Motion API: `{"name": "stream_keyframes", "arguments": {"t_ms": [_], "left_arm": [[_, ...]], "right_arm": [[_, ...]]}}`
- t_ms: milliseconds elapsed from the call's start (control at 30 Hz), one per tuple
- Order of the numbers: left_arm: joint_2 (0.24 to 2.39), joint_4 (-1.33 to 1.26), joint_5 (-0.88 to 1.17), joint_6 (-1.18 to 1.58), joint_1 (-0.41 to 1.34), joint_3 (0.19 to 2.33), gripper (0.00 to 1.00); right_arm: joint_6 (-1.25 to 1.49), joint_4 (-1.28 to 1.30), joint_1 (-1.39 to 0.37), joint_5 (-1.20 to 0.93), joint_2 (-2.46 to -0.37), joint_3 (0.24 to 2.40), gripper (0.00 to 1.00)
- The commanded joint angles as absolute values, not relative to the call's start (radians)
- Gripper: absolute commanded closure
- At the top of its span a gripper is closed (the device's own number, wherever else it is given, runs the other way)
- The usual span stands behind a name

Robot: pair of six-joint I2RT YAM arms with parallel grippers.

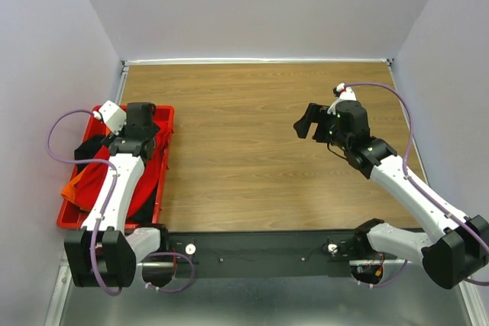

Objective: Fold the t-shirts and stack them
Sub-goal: Grab the tshirt from the pile

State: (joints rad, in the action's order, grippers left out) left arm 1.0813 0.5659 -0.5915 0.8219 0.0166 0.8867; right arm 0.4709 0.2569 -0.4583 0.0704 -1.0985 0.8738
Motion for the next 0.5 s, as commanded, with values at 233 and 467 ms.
{"name": "stream_keyframes", "arguments": {"t_ms": [233,467], "left_arm": [[1.138,0.469,-0.538,0.874,-0.029,0.785,0.40],[1.051,0.469,-0.534,0.789,-0.032,0.827,1.00]], "right_arm": [[0.472,0.247,-0.463,0.035,-1.078,0.854,0.00],[0.471,0.245,-0.463,0.025,-1.075,0.859,0.00]]}}
